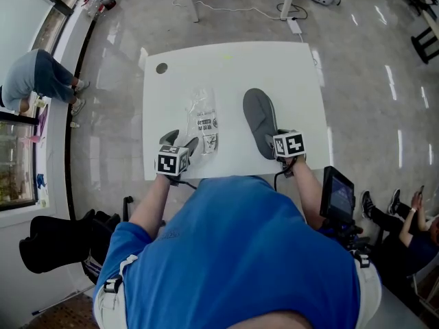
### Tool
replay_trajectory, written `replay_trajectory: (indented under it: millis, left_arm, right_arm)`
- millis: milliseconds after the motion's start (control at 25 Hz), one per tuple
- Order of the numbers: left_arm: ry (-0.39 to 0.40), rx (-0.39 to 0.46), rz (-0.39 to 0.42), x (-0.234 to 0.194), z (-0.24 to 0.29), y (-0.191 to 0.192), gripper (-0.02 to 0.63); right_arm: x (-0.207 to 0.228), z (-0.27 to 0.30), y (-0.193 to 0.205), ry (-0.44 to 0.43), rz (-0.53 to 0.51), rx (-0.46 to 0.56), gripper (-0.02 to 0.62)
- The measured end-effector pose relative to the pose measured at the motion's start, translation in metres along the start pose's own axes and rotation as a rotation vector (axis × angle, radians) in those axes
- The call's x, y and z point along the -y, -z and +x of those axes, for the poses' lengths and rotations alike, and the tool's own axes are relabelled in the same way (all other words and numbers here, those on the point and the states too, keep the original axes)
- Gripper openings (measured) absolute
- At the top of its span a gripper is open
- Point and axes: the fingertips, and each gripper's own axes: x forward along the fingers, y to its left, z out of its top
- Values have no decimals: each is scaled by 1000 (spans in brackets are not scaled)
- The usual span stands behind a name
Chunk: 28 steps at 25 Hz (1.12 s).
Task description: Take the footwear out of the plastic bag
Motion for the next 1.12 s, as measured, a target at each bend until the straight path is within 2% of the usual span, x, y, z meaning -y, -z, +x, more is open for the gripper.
replay_trajectory:
  millis: [160,400,560,680,880,1000,1120]
  left_arm:
    - [-83,99,70,-6,-20,-20,322]
    - [-190,267,155,-5,-54,-36,319]
    - [-247,346,181,6,-74,-37,265]
    - [-278,375,189,17,-87,-35,218]
    - [-291,435,256,45,-95,-41,116]
    - [-271,479,295,57,-87,-53,18]
    - [-224,513,331,73,-86,-56,9]
  right_arm:
    - [0,-2,-1,6,-16,23,218]
    - [-9,-14,-14,-4,-61,142,218]
    - [-18,-24,-20,-9,-119,222,218]
    - [-27,-38,-30,29,-215,300,218]
    - [-49,-70,-50,87,-369,447,215]
    - [-62,-80,-62,95,-423,509,206]
    - [-80,-99,-59,110,-436,555,178]
